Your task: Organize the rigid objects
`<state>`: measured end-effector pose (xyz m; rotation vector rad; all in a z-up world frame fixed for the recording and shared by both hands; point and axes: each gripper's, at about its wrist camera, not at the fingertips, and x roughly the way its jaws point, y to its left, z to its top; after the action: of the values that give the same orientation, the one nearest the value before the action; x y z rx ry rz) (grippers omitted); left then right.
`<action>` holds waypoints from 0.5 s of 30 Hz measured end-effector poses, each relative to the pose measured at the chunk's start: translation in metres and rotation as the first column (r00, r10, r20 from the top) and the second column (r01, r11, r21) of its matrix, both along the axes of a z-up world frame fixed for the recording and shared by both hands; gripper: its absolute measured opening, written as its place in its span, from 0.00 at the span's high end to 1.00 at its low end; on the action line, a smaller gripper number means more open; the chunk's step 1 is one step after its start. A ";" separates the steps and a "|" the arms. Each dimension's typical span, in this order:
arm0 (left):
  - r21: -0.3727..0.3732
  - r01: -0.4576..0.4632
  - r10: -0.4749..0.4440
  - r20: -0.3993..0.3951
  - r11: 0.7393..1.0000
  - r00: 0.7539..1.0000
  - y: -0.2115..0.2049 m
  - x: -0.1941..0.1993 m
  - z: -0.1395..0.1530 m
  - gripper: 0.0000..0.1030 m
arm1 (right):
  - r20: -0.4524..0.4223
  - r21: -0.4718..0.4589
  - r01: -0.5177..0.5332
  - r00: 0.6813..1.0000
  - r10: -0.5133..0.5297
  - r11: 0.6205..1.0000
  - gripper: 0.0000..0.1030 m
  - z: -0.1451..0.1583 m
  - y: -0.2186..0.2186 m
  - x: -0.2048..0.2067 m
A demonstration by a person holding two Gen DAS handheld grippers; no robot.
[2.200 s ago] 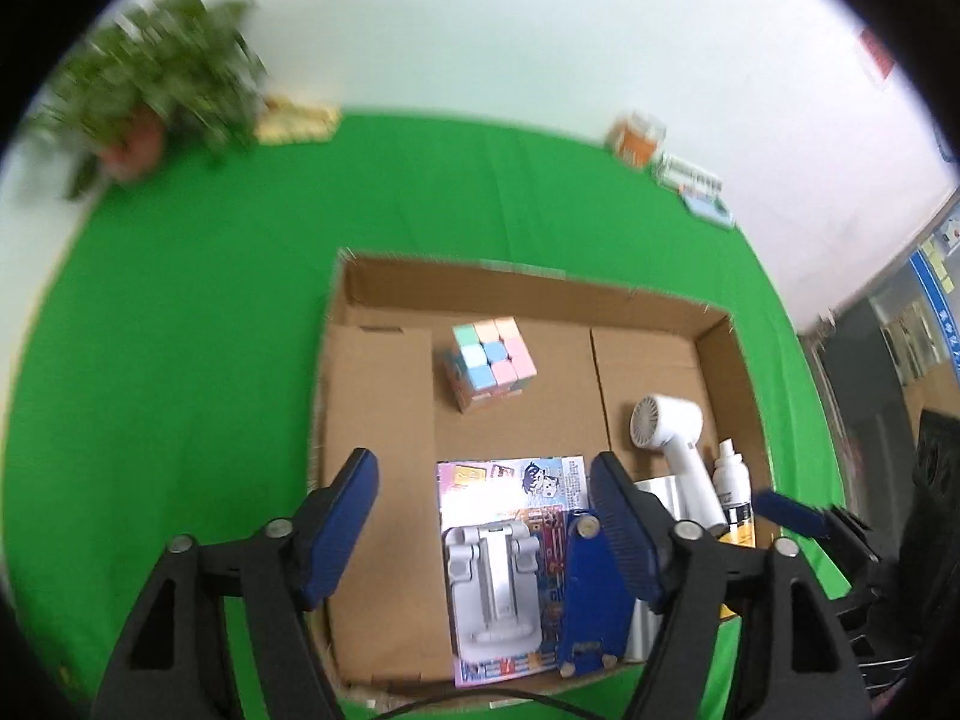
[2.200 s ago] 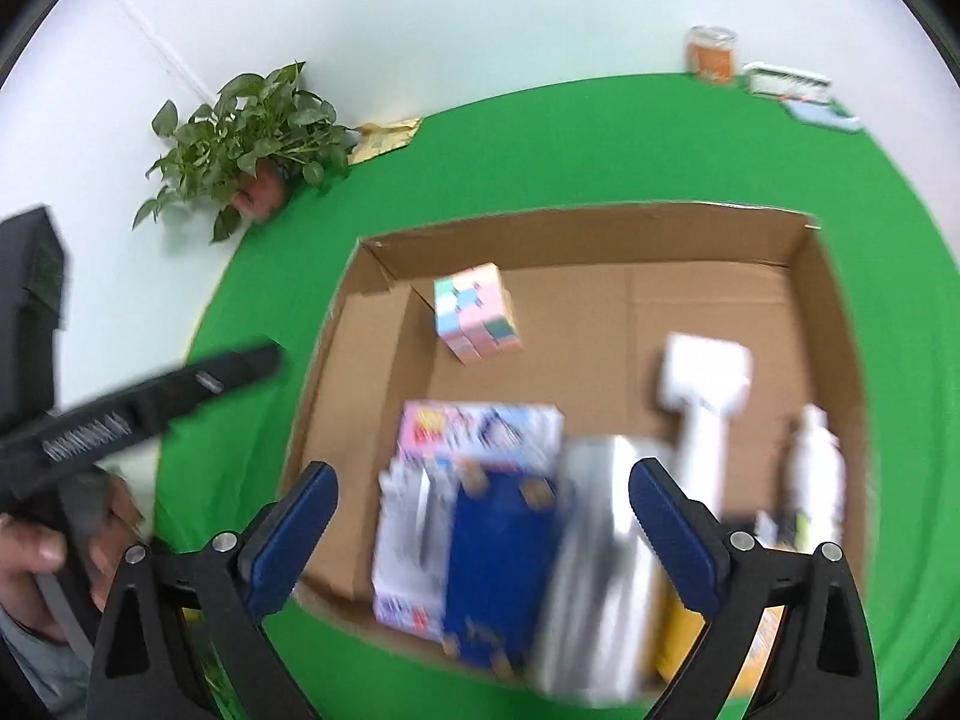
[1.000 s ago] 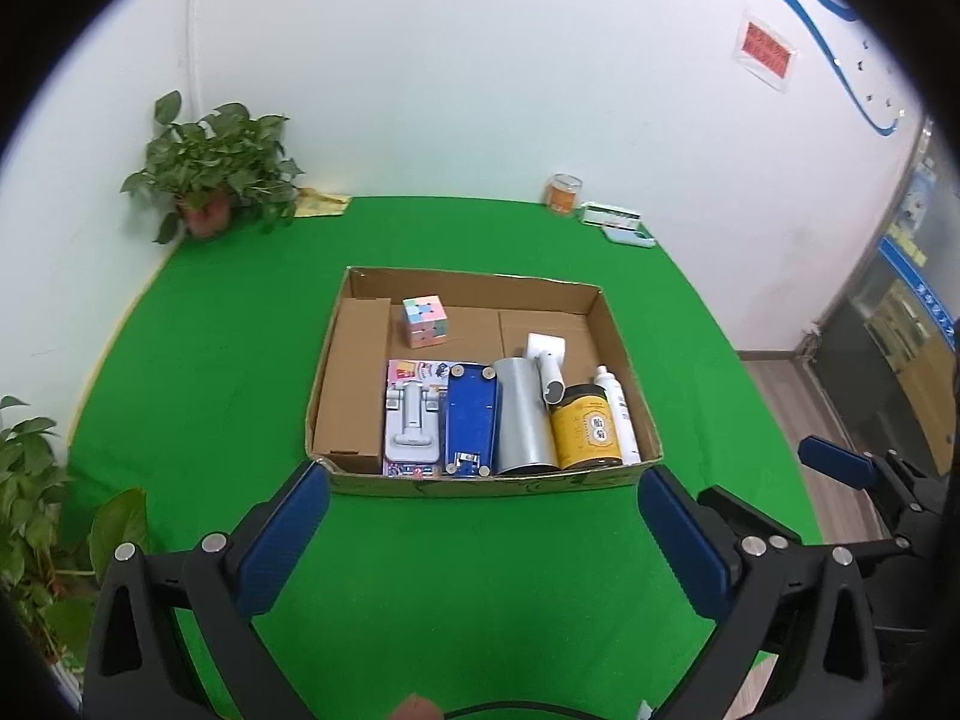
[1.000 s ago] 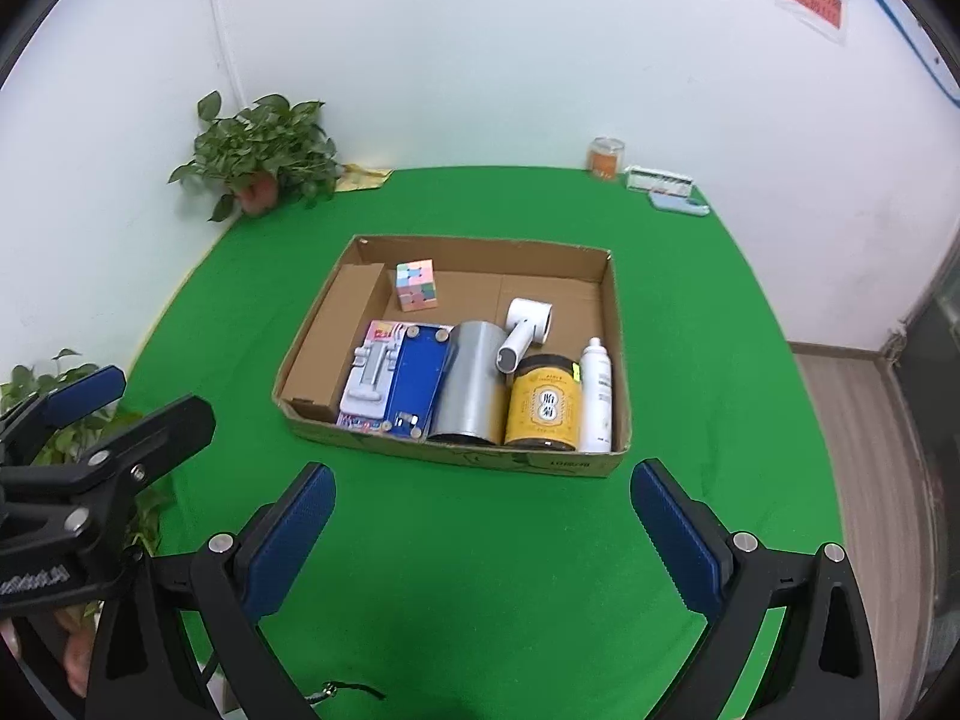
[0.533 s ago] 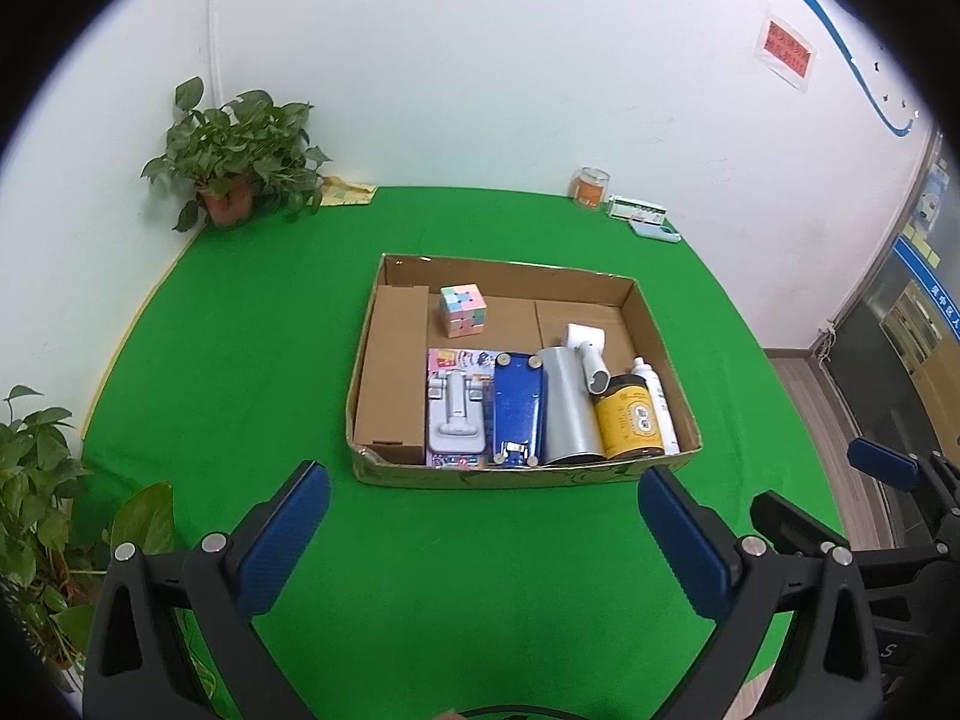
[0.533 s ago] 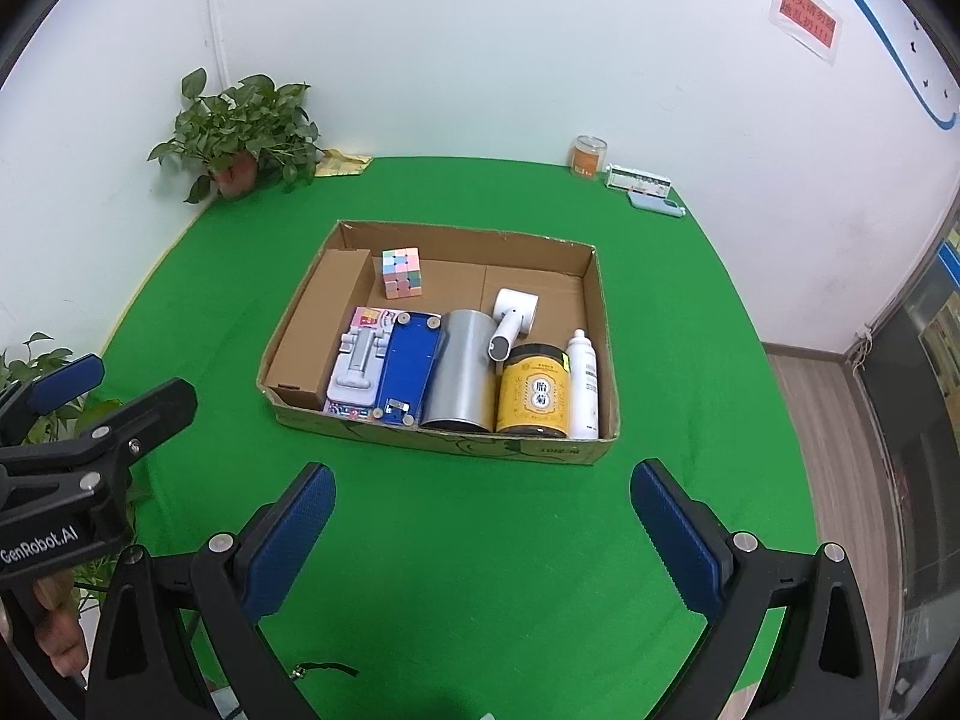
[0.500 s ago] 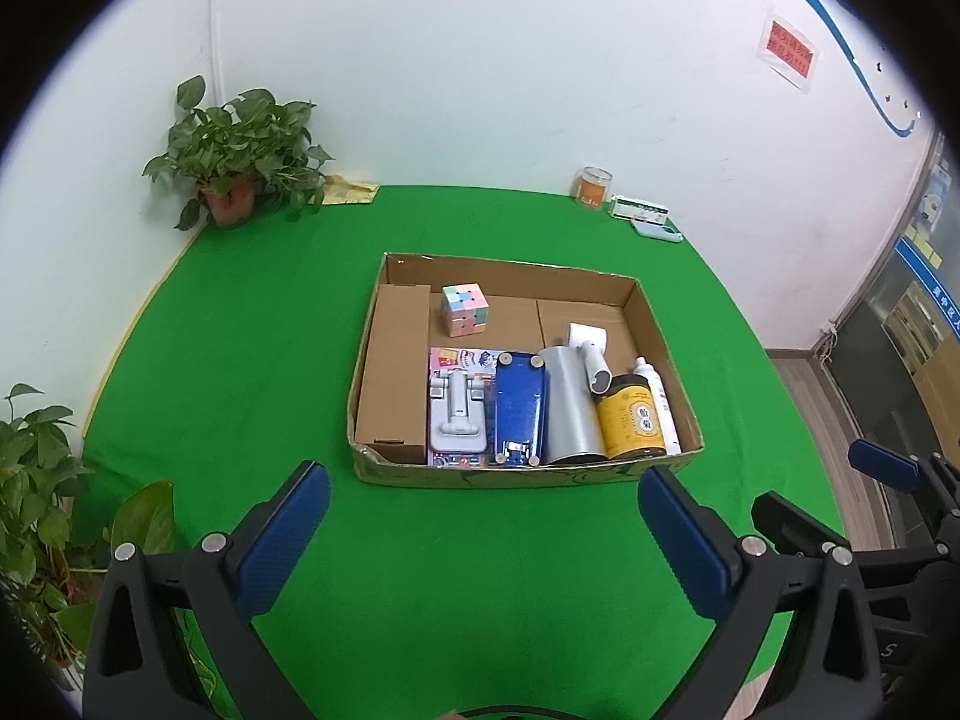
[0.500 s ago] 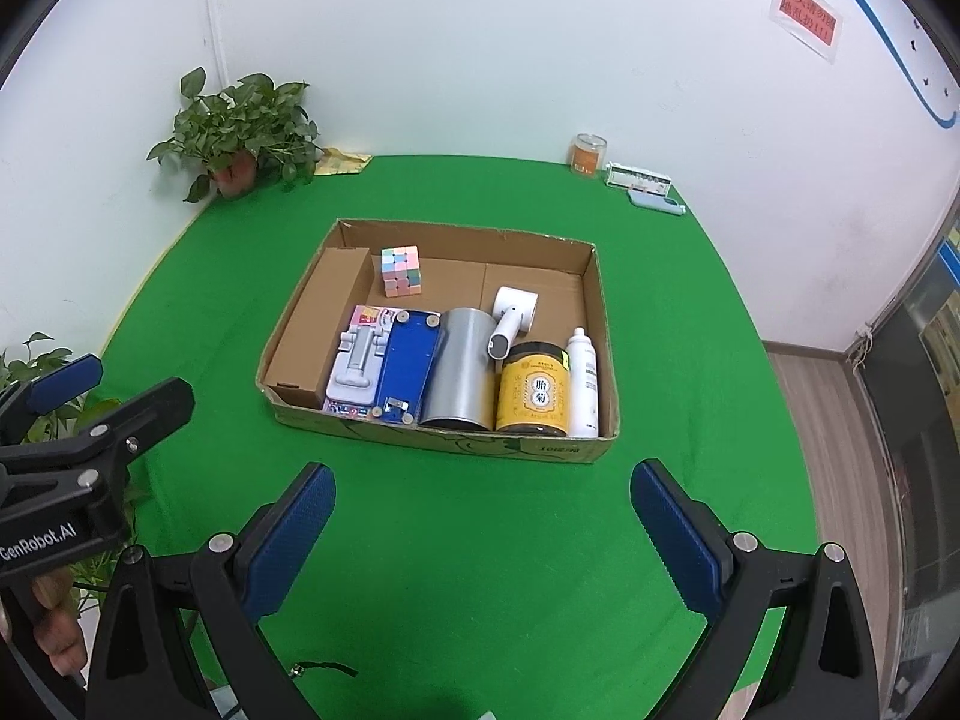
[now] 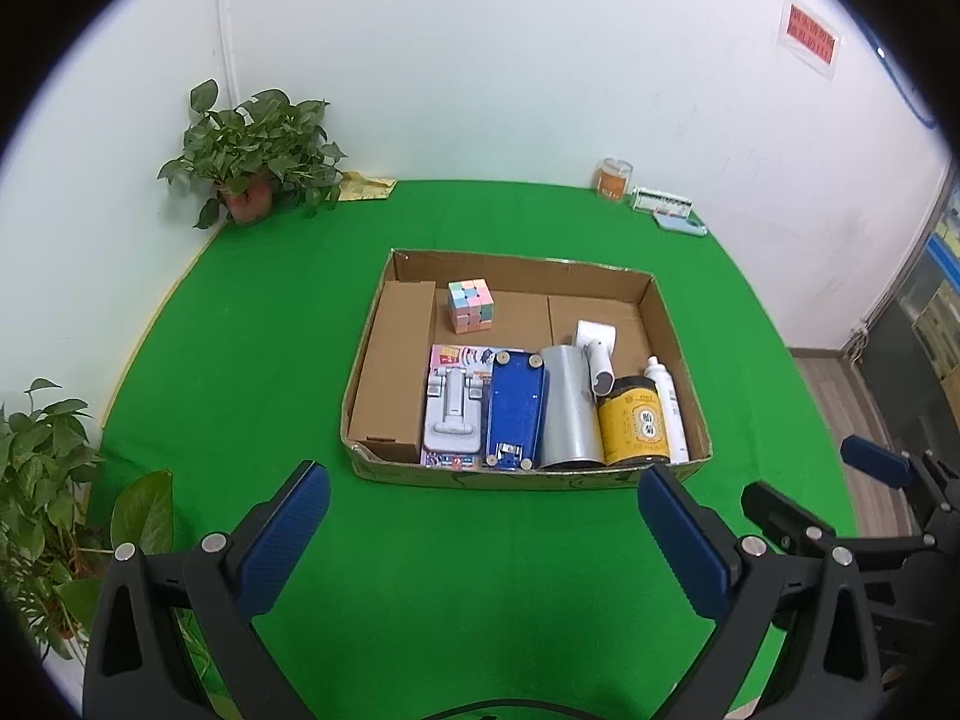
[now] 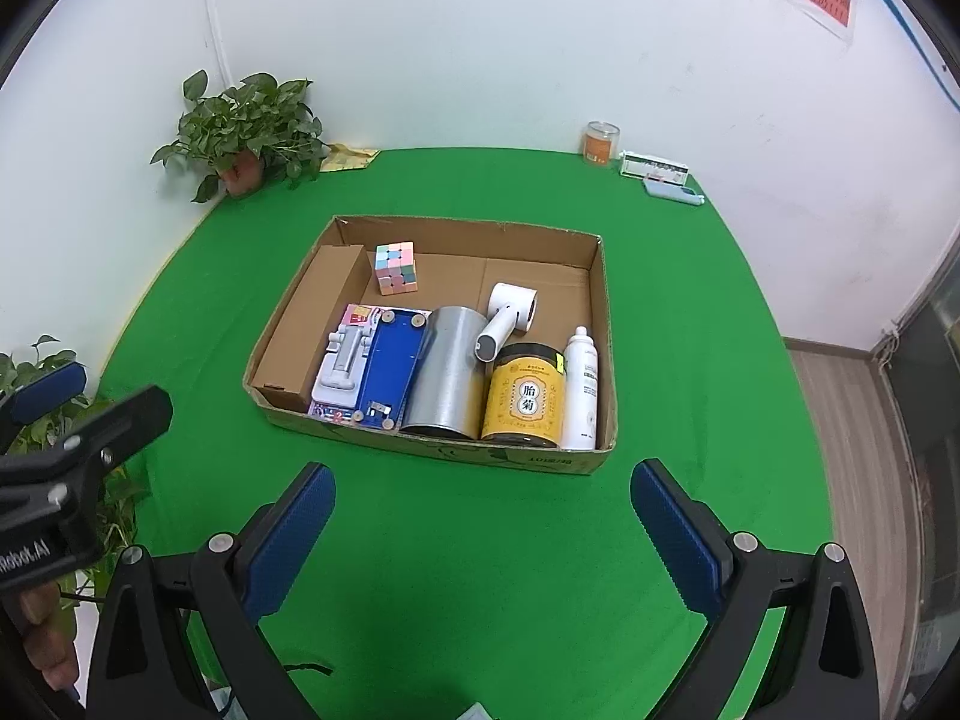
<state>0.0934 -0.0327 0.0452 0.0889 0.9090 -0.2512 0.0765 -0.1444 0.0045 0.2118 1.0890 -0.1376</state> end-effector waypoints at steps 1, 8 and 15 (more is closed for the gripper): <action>0.011 -0.005 0.005 -0.004 1.000 1.000 -0.004 0.000 -0.001 0.01 | 0.000 0.008 -0.001 1.000 0.001 1.000 0.03 -0.003 -0.005 0.001; 0.052 -0.043 0.044 -0.024 0.998 0.999 -0.024 -0.002 -0.008 0.01 | -0.005 0.047 -0.017 1.000 0.017 0.999 0.03 -0.020 -0.030 0.006; 0.048 -0.054 0.055 -0.030 0.997 0.998 -0.034 -0.001 -0.012 0.01 | -0.013 0.031 -0.009 1.000 0.009 0.999 0.03 -0.029 -0.035 0.000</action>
<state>0.0921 -0.0667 0.0330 0.1039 0.9476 -0.1809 0.0765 -0.1796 -0.0248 0.2343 1.1052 -0.1144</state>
